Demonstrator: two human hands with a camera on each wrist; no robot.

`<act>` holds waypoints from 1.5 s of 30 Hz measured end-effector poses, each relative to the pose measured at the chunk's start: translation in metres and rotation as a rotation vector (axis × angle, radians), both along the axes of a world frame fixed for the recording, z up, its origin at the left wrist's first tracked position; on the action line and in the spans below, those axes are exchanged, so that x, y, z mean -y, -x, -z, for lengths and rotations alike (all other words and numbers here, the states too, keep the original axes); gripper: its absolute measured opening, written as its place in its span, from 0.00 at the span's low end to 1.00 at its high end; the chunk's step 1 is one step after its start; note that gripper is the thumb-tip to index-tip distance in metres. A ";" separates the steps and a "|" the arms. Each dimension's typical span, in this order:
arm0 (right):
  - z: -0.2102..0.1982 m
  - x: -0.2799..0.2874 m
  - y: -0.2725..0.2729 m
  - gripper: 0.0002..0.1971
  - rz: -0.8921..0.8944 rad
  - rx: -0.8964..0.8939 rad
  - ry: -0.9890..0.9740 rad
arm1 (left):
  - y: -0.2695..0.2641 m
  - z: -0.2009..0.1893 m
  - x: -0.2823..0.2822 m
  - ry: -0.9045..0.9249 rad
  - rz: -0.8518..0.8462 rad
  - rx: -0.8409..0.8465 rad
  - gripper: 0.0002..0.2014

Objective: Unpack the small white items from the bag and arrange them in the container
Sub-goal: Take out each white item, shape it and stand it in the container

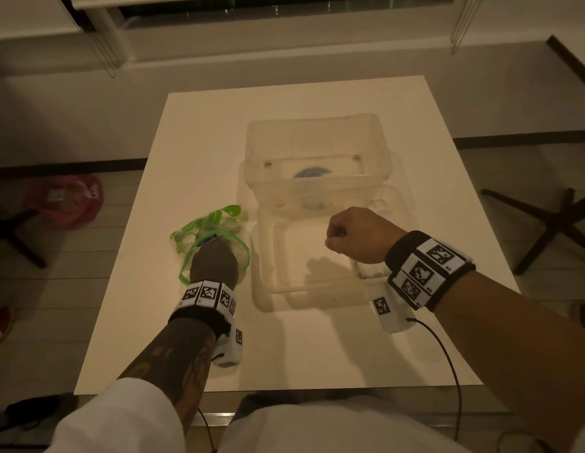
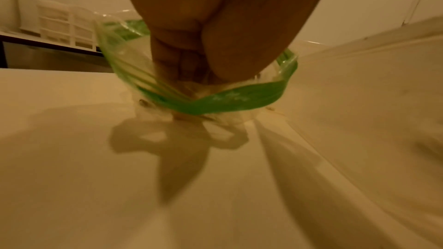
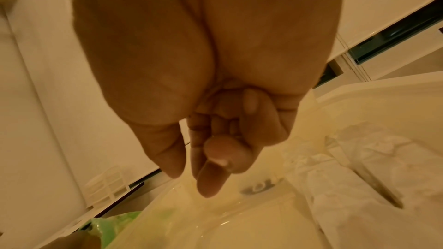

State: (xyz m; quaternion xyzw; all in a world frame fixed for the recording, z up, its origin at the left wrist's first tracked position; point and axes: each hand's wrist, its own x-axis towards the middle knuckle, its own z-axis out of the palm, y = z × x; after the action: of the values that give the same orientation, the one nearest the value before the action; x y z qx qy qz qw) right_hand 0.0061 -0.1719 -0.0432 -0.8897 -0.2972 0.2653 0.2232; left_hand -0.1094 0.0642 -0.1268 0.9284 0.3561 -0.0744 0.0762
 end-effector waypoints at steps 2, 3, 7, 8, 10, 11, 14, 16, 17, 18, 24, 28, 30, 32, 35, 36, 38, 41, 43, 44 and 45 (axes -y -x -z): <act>-0.001 0.001 0.000 0.06 -0.005 -0.012 -0.003 | 0.006 -0.003 0.007 -0.005 0.021 0.056 0.12; -0.001 0.001 0.000 0.07 -0.010 -0.013 -0.001 | 0.011 -0.005 0.008 -0.023 0.021 0.060 0.12; -0.003 0.001 0.001 0.07 -0.013 -0.030 -0.006 | 0.022 -0.007 0.011 -0.004 0.017 0.224 0.11; -0.003 0.000 0.001 0.07 -0.015 -0.042 -0.008 | 0.022 -0.009 0.013 0.012 0.052 0.281 0.10; -0.004 0.000 0.002 0.09 -0.019 -0.076 -0.009 | 0.026 -0.017 0.018 0.009 0.123 0.361 0.10; -0.005 0.000 0.002 0.09 -0.021 -0.090 -0.007 | 0.027 -0.020 0.018 0.002 0.135 0.377 0.11; -0.006 -0.001 0.003 0.11 -0.023 -0.104 -0.008 | 0.026 -0.031 0.018 0.045 0.076 0.383 0.10; -0.007 -0.002 0.004 0.10 -0.029 -0.110 -0.007 | 0.026 -0.032 0.018 0.103 0.034 0.395 0.08; -0.008 -0.003 0.005 0.10 -0.031 -0.112 -0.006 | 0.027 -0.032 0.017 0.118 0.025 0.395 0.08; -0.008 -0.003 0.005 0.11 -0.033 -0.114 -0.005 | 0.028 -0.032 0.017 0.122 0.025 0.386 0.07; -0.009 -0.003 0.007 0.09 -0.042 -0.115 0.000 | 0.031 -0.032 0.019 0.233 0.020 0.469 0.10; -0.016 -0.018 0.010 0.06 -0.130 -0.045 -0.022 | 0.033 -0.035 0.018 0.373 -0.027 0.635 0.08; -0.018 -0.030 0.014 0.05 -0.187 -0.020 -0.034 | 0.034 -0.036 0.018 0.348 -0.014 0.675 0.06; -0.018 -0.044 0.018 0.05 -0.231 -0.005 -0.034 | 0.033 -0.034 0.018 0.300 0.002 0.666 0.05; -0.014 -0.065 0.023 0.10 -0.272 0.001 -0.014 | 0.030 -0.031 0.018 0.367 -0.053 0.655 0.07; -0.012 -0.072 0.024 0.13 -0.279 0.003 -0.004 | 0.029 -0.031 0.018 0.395 -0.079 0.667 0.06; -0.006 -0.086 0.025 0.17 -0.289 0.009 0.017 | 0.029 -0.032 0.020 0.425 -0.107 0.691 0.06; 0.001 -0.106 0.025 0.21 -0.294 0.016 0.028 | 0.030 -0.035 0.023 0.426 -0.112 0.727 0.09; 0.002 -0.115 0.026 0.22 -0.297 0.016 0.023 | 0.030 -0.035 0.021 0.464 -0.126 0.771 0.11; 0.002 -0.118 0.027 0.22 -0.305 0.013 0.024 | 0.031 -0.036 0.021 0.470 -0.126 0.778 0.11; 0.002 -0.121 0.027 0.21 -0.315 0.011 0.028 | 0.032 -0.037 0.020 0.466 -0.116 0.789 0.11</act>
State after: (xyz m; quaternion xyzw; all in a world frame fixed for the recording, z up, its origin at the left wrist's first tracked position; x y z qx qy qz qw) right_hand -0.0212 -0.0505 -0.0453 -0.8366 -0.4305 0.2960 0.1649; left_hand -0.1417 0.0440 -0.0900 0.8224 0.3249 0.2109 0.4168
